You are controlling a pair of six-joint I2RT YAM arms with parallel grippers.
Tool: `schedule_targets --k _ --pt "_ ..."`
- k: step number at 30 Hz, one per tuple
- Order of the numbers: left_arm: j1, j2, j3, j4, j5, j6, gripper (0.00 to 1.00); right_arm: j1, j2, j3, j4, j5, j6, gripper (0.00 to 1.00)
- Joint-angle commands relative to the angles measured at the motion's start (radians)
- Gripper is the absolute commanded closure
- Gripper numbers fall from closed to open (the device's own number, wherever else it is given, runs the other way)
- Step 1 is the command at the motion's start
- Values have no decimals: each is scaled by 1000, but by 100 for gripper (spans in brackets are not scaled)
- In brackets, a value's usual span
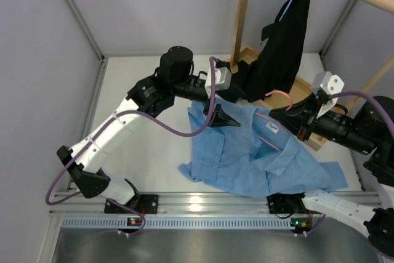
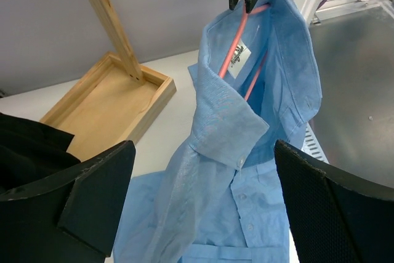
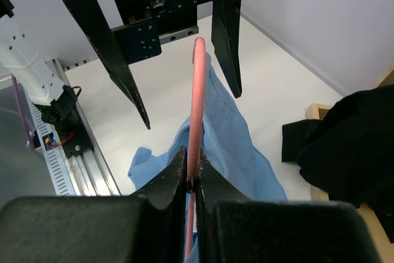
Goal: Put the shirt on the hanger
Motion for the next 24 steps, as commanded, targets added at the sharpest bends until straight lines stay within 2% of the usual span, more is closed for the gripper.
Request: schedule_targets --k 1,8,12,13,18,19,23,24 --pt "-4 -26 -1 -43 30 77 2 -11 -14 -6 25 -34 -25 100" --pt "-4 55 64 -121 148 48 2 -11 -17 -16 25 -126 -58 100" --pt "-4 92 88 -121 193 22 8 -11 -19 -26 21 -187 -77 100" --pt "-4 100 93 -121 220 13 13 -11 -21 -29 21 -195 -81 100" --pt "-4 124 95 -119 297 -3 20 -11 -17 -42 21 -187 -92 100" --pt "-4 124 94 -119 306 -6 23 -11 -13 -42 21 -187 -92 100" --pt "-4 129 87 -121 314 -4 57 -11 -7 -41 22 -178 -92 100" --pt "-4 129 85 -121 315 -4 61 -11 -5 -41 24 -172 -92 100"
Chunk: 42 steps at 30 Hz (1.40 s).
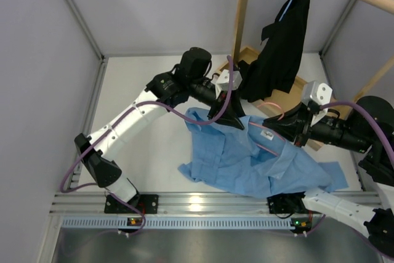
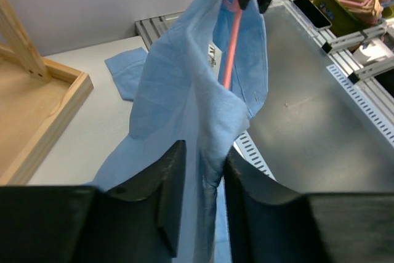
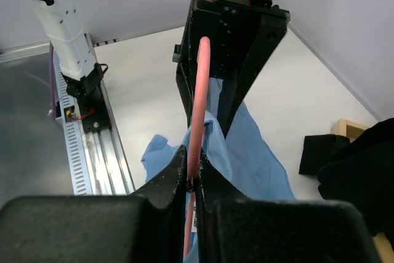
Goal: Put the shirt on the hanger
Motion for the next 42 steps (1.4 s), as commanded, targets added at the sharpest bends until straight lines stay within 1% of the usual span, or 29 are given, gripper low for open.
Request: schedule_targets --k 1,2,3,4,5,10,11,13,14,15,17,20,21,22,23,25,28,31,34,35,36,38,40,42 --pt "-4 -2 27 5 70 20 68 -11 4 8 27 -5 -11 100" --pt "-4 -5 26 5 67 23 78 -11 6 5 28 0 -6 100" --pt "-4 -8 24 5 67 28 92 -11 4 3 33 9 -3 100" --pt "-4 -10 18 5 67 37 99 -11 3 -1 44 11 6 100" --pt "-4 -16 15 5 67 40 100 -11 1 -10 50 14 12 100" --pt "-4 -35 -2 5 82 74 100 -10 -11 -37 84 28 41 99" --pt "-4 -44 -3 5 85 75 100 -11 -13 -44 87 28 46 84" --pt "-2 -50 -6 8 94 80 100 -11 -22 -49 84 32 52 58" --pt "-1 -56 -8 8 100 80 100 -11 -23 -44 55 46 54 43" --pt "1 -58 -13 7 108 81 100 -10 -31 -35 32 90 54 41" --pt "7 -64 -16 8 125 77 100 -11 -66 -11 -33 124 52 40" --pt "8 -74 -31 8 146 80 100 -11 -120 38 -122 121 37 40" --pt "10 -79 -37 10 152 83 100 -11 -131 52 -201 138 35 40" --pt "10 -82 -40 10 168 86 100 -11 -147 69 -246 150 29 40" --pt "10 -88 -42 8 174 89 100 -10 -160 66 -283 163 26 39" --pt "10 -96 -45 8 191 94 100 -2 -213 49 -332 235 47 37" --pt "12 -108 -43 10 228 101 100 -2 -262 22 -402 212 47 36" --pt "12 -113 -31 10 261 97 100 7 -273 5 -426 155 43 36" --pt "12 -110 -13 10 272 80 100 15 -275 -12 -432 115 41 37" --pt "12 -110 -13 10 274 77 100 15 -273 -29 -427 89 35 39" --pt "12 -111 -10 8 272 74 100 15 -272 -39 -424 30 34 41" --pt "12 -113 -10 8 265 65 100 15 -266 -69 -415 -18 32 46" --pt "12 -117 -13 8 258 57 100 15 -253 -90 -401 -32 34 47" --pt "12 -119 -13 8 257 57 100 16 -241 -99 -390 -41 34 53"
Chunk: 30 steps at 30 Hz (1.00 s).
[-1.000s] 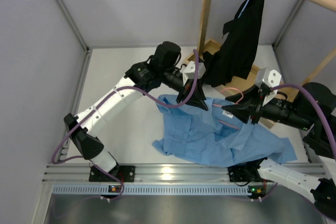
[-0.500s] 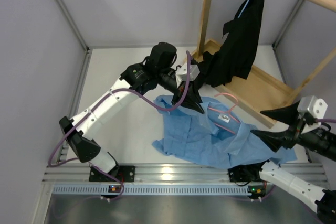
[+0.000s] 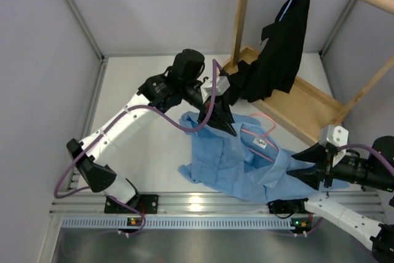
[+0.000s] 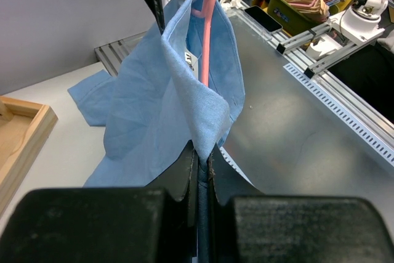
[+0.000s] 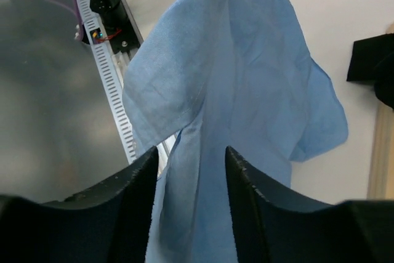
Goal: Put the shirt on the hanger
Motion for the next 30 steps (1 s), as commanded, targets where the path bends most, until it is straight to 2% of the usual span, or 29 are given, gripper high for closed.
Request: schedule_targets --k 1,3,7,9,15,18,20,21,22,25,28,30 --pt "3 -54 31 35 62 6 100 6 52 -11 -2 -65 -3 57" --pt "3 -54 32 35 62 2 100 8 67 -2 -3 -39 -3 70" --pt "6 -57 35 37 63 2 100 8 92 13 3 -40 -6 80" --pt "7 -55 39 34 57 2 100 8 99 18 5 -13 -5 98" --pt "17 -46 62 31 -44 -23 100 8 77 70 1 78 6 100" --pt "18 -32 88 29 -92 -43 81 6 69 93 -2 122 15 100" --pt "18 -26 98 29 -115 -57 59 8 67 107 -8 145 18 100" --pt "18 -26 103 32 -127 -66 53 6 64 111 -11 148 20 100" --pt "18 -25 103 49 -144 -75 47 8 63 122 -12 153 20 100" --pt "18 -25 100 63 -165 -90 39 8 50 139 -14 167 22 100" --pt "18 -29 97 75 -210 -100 2 8 43 151 -18 188 26 100" --pt "18 -38 94 93 -251 -130 2 8 43 159 -28 222 35 100"
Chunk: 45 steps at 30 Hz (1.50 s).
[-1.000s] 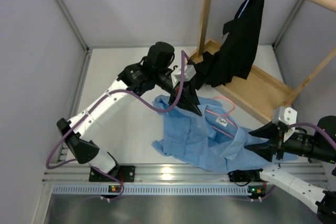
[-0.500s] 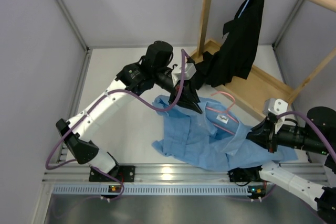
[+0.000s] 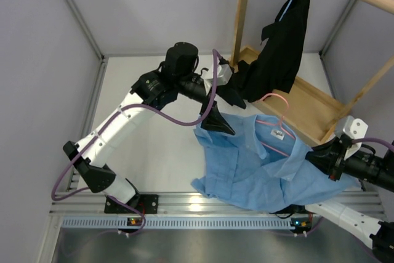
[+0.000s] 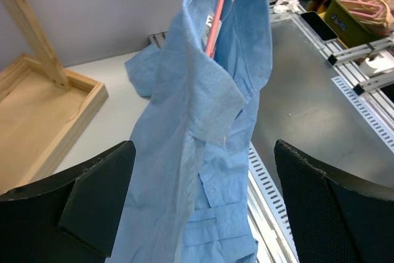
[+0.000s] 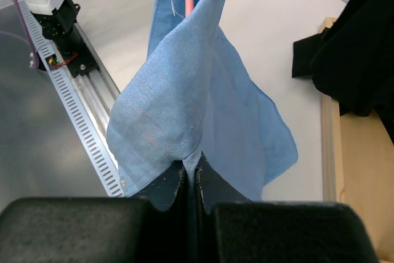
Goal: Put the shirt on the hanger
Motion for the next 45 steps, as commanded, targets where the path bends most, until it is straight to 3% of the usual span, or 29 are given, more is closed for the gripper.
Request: schedule_targets --k 1,11,15,19,25,29,40,45 --pt "2 -36 19 83 -90 -43 2 3 -6 46 -12 69 26 100" --pt "36 -270 -145 279 -796 -230 2 7 -33 256 -101 162 107 100" --pt "36 -396 -261 287 -1208 -282 2 33 -49 340 -118 227 140 100" --pt "36 -532 -389 257 -1394 -299 2 66 -56 430 -143 343 190 100" --pt "36 -657 -533 163 -1509 -317 2 106 -37 661 -193 564 278 100" --pt "35 -743 -619 79 -1533 -375 2 131 -22 678 -193 644 282 100" --pt "35 -932 -780 -33 -1525 -434 2 134 53 499 -172 958 348 100" --pt "35 -929 -880 -30 -1496 -464 2 134 64 251 36 988 365 100"
